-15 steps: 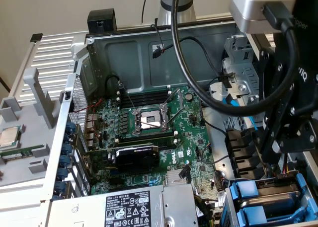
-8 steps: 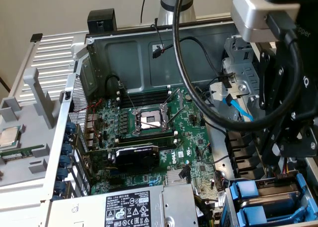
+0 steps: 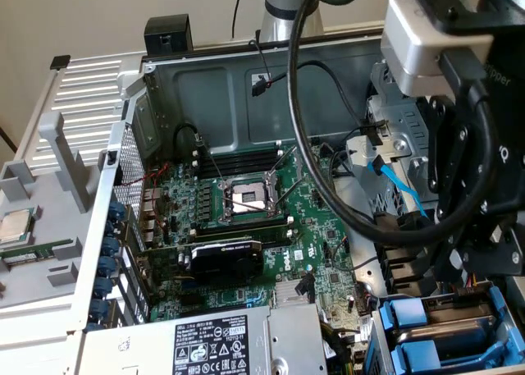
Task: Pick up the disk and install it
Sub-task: 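Insert the second disk wire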
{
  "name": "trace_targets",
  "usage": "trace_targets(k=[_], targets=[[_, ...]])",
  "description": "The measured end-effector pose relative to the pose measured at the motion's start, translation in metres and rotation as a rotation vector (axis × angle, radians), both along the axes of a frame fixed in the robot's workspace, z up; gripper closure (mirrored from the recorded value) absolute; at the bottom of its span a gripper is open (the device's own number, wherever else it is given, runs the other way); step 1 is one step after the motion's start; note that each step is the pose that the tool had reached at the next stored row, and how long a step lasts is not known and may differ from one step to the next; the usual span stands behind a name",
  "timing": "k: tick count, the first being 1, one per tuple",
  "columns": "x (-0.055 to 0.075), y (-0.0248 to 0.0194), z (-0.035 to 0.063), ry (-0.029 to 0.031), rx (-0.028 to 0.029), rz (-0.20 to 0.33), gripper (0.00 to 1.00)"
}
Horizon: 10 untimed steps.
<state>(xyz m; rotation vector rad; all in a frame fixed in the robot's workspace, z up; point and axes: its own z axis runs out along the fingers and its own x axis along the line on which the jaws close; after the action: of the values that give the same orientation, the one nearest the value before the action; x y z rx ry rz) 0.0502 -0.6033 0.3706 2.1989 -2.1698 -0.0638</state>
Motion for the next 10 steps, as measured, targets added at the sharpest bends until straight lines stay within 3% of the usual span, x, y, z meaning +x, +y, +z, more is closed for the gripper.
trace_targets(k=[7, 10], targets=[[0.0028, -0.0026, -0.0010, -0.0025, 0.0040, 0.006, 0.84], [0.0029, -0.0070, -0.0025, -0.0039, 0.0132, 0.006, 0.84]])
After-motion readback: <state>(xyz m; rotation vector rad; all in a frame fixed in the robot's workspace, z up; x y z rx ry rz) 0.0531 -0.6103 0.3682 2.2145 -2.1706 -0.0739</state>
